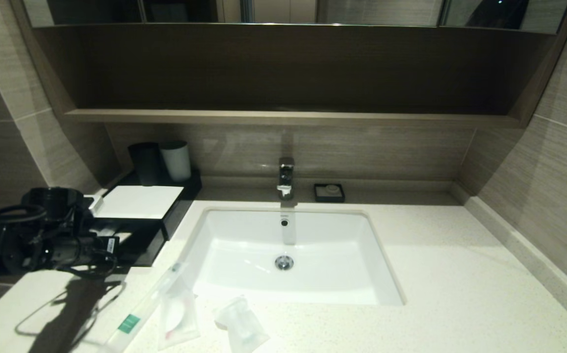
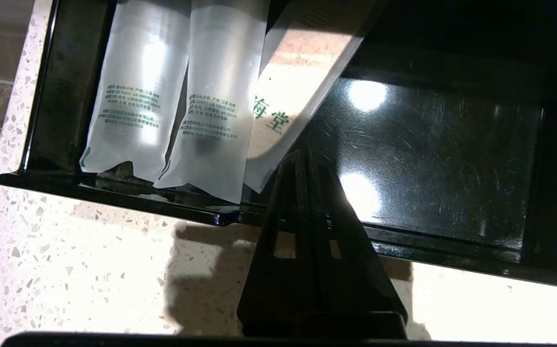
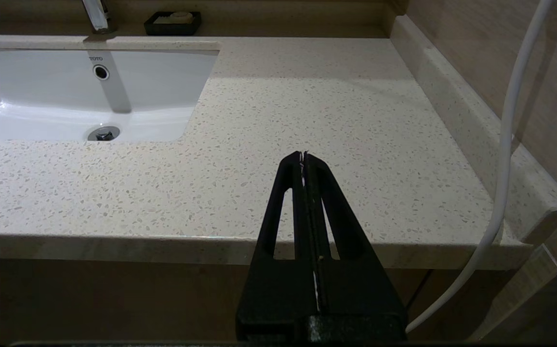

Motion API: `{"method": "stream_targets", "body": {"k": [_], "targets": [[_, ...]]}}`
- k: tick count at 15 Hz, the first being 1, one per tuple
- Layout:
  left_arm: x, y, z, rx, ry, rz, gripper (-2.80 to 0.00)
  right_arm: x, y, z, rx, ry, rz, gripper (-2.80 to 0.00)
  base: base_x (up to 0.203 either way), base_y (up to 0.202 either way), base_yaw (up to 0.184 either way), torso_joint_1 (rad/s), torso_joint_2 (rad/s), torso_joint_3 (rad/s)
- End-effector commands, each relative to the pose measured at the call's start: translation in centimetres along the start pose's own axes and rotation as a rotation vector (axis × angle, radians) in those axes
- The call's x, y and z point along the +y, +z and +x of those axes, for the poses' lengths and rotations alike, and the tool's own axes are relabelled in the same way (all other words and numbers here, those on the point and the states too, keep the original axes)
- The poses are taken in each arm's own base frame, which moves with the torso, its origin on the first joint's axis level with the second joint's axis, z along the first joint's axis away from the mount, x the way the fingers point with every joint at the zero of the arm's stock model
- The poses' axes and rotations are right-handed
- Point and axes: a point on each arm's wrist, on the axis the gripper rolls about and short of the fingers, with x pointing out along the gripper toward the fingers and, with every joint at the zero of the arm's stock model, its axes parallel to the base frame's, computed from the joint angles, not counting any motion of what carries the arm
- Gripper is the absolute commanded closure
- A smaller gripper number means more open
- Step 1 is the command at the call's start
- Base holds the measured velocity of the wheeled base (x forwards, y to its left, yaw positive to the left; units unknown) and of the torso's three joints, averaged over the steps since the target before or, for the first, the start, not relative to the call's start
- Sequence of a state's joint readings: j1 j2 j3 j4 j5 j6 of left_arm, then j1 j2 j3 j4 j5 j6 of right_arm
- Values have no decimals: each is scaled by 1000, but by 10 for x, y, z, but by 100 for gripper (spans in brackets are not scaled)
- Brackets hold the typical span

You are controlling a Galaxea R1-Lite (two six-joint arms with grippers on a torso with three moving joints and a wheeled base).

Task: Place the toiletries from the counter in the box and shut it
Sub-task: Open the drawer

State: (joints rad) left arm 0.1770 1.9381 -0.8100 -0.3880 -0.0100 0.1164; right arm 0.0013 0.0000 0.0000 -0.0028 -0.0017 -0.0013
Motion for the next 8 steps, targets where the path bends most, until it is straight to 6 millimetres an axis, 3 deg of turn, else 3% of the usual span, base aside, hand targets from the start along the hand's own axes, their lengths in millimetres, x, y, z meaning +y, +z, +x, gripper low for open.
{"method": "stream_targets", "body": {"k": [1, 8], "targets": [[0, 1, -4, 3, 0, 10, 0, 0, 0, 0, 1, 0, 0, 0, 0, 0, 0, 0, 0, 0], [0, -1, -10, 42, -5, 23, 0, 0, 0, 0, 1, 0, 0, 0, 0, 0, 0, 0, 0, 0]]}}
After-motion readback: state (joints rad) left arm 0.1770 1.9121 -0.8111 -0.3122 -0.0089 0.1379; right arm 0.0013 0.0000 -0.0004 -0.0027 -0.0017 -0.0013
